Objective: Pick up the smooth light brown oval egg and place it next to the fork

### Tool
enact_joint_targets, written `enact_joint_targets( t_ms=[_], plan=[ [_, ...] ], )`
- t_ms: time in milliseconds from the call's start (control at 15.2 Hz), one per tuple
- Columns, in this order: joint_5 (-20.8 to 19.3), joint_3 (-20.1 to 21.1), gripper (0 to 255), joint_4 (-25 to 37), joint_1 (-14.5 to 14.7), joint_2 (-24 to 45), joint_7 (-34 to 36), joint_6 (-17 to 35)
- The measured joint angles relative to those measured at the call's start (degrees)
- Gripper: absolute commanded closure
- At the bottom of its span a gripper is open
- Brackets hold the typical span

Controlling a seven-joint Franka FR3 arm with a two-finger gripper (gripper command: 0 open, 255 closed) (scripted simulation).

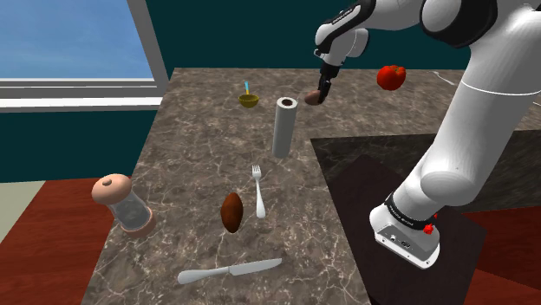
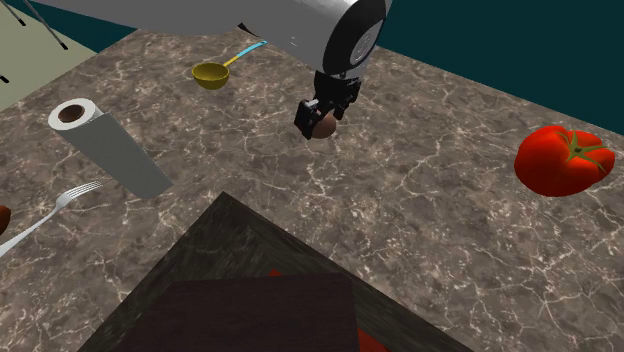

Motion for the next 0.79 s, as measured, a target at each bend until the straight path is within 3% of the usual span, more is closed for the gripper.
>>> enact_joint_targets(
  t_ms=[198, 264, 792],
  plan=[
    [0.0, 0.0, 0, 0.0, 0.0, 0.0, 0.0, 0.0],
    [0.0, 0.0, 255, 0.0, 0.0, 0.0, 0.0, 0.0],
    [0.0, 0.0, 255, 0.0, 0.0, 0.0, -0.1, 0.0]
  ],
)
